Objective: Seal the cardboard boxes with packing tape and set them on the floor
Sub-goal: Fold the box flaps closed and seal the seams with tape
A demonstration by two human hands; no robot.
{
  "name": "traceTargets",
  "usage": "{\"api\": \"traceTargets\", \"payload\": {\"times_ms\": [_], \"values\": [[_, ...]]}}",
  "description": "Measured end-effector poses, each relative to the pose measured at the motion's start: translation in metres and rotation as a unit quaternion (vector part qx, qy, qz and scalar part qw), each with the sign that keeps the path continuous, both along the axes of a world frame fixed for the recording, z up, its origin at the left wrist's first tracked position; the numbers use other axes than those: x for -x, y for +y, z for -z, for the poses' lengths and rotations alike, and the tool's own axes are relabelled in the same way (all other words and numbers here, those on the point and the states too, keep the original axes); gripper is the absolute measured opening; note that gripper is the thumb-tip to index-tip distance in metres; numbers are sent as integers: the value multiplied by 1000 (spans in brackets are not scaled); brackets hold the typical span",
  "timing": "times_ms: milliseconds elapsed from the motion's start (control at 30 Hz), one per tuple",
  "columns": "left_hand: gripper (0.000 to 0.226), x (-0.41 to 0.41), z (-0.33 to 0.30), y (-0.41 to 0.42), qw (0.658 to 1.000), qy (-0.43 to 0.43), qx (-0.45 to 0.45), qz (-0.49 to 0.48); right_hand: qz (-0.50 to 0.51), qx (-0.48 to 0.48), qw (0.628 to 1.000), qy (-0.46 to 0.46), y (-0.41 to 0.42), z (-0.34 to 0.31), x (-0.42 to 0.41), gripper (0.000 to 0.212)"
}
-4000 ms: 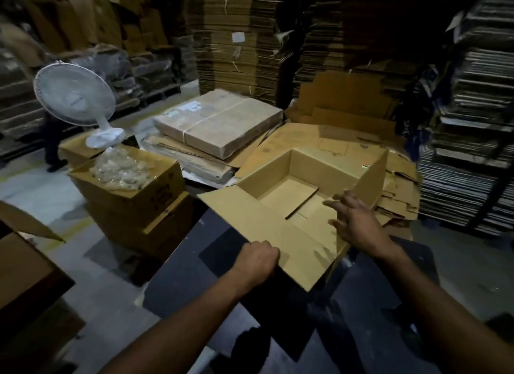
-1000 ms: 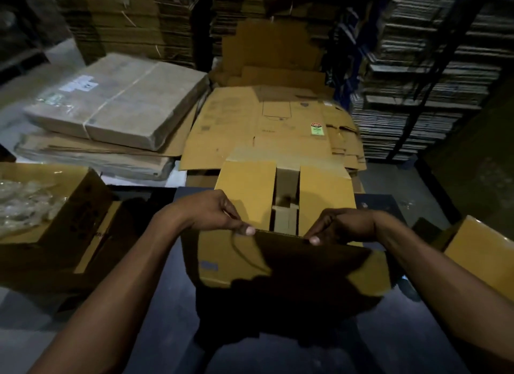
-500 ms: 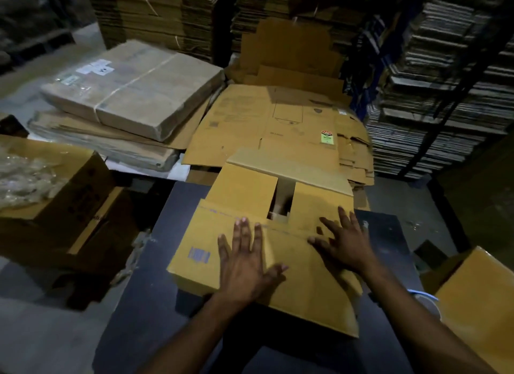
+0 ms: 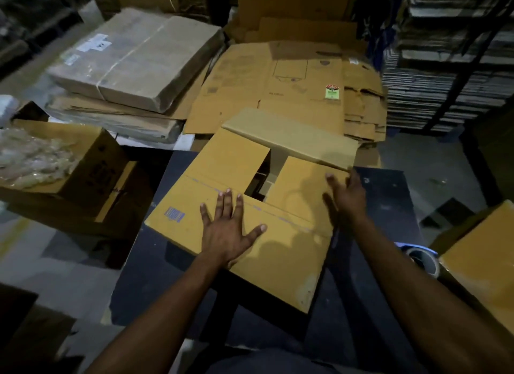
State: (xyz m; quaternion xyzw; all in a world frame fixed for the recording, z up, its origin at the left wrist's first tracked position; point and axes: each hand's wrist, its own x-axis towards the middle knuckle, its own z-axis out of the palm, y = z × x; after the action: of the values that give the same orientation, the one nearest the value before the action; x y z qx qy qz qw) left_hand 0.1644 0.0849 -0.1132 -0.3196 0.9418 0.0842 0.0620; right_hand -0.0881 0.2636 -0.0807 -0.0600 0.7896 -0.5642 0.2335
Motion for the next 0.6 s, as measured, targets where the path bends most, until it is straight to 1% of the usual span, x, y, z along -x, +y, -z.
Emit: {"api": "traceTargets", "payload": {"times_ms": [67,133,167,200,267,300,367,467,600], "values": [[108,1,0,2,1000,-3,4,-1,66,73,992,-84,-13,13,55,89],[108,0,0,2,1000,-1,6,-1,85,169,971,-143,-19,36,94,88],[108,-1,2,1,1000,2,8,-1,104,222,955,-169,-18,37,99,85],[109,-1,3,1,1000,7,8,-2,135,246,942,-186,-19,18,86,84],[110,1,4,1,1000,14,7,-4,183,258,924,-214,-16,-5,62,87],[110,1,4,1,1000,14,8,-5,200,260,920,-214,-13,-15,50,86],[110,1,4,2,1000,11,13,-3,215,273,913,-214,-7,-16,42,84],[110,-1,3,1,1000,17,14,-3,217,254,921,-198,-4,-11,46,93],[111,-1,2,3,999,36,5,-7,186,231,940,-167,-1,-4,52,100]]}}
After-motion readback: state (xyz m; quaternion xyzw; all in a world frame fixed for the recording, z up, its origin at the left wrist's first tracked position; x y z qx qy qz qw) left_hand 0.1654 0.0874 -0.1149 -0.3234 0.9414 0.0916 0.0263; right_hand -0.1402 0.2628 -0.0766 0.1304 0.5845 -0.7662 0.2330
